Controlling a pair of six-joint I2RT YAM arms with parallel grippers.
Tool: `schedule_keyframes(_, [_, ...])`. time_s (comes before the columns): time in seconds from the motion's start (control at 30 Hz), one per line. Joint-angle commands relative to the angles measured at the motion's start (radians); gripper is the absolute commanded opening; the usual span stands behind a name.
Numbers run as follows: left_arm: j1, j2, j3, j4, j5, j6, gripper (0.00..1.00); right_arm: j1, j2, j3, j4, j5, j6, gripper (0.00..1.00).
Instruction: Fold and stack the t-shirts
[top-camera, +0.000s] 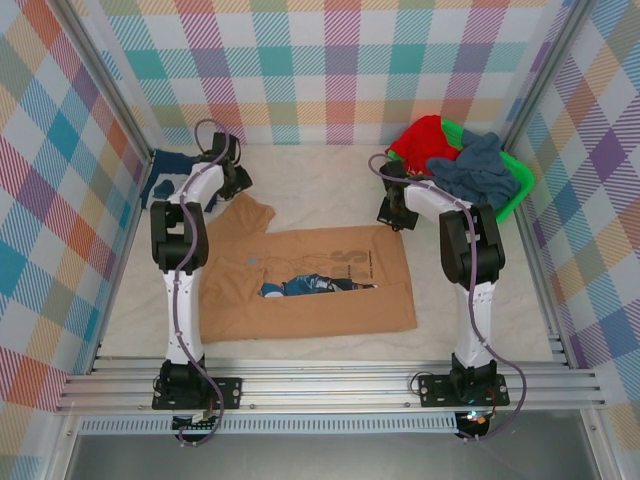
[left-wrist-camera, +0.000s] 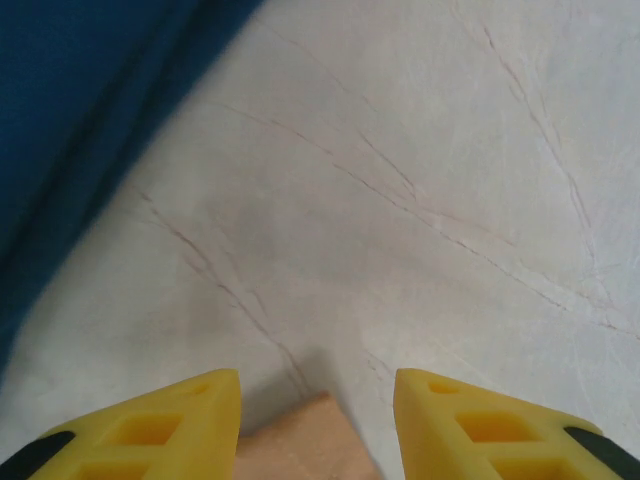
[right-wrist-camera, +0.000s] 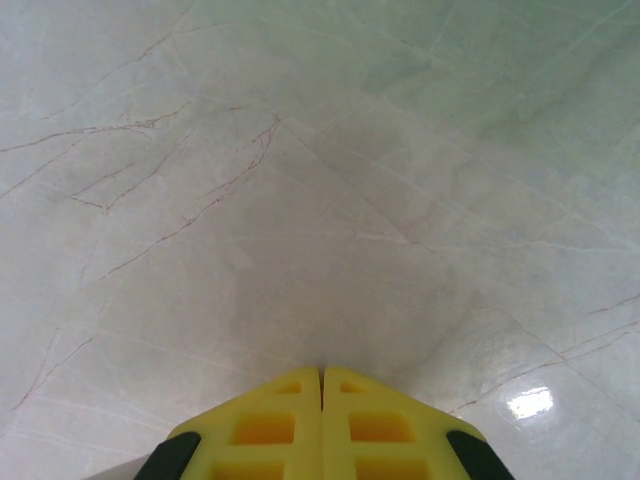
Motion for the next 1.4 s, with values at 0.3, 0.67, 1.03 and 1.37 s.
schedule_keyframes(0.3, [-0.013, 0.065, 0.047, -0.091, -0.043, 0.035, 0.27, 0.003, -0.030, -0.034, -0.057, -0.046, 0.026, 0.00])
schedule_keyframes(0.67, [-0.021, 0.025, 0.042, -0.091, -0.046, 0.028, 0.05, 0.003, -0.037, -0.014, -0.059, -0.050, 0.022, 0.00])
schedule_keyframes(1.03, [-0.063, -0.199, -0.075, -0.098, -0.137, 0.094, 0.00, 0.003, -0.105, -0.036, -0.043, -0.091, -0.021, 0.00])
schedule_keyframes(1.37, [-0.071, -0.568, -0.486, -0.084, -0.142, -0.011, 0.00, 0.001, -0.198, -0.107, -0.072, -0.093, -0.042, 0.00])
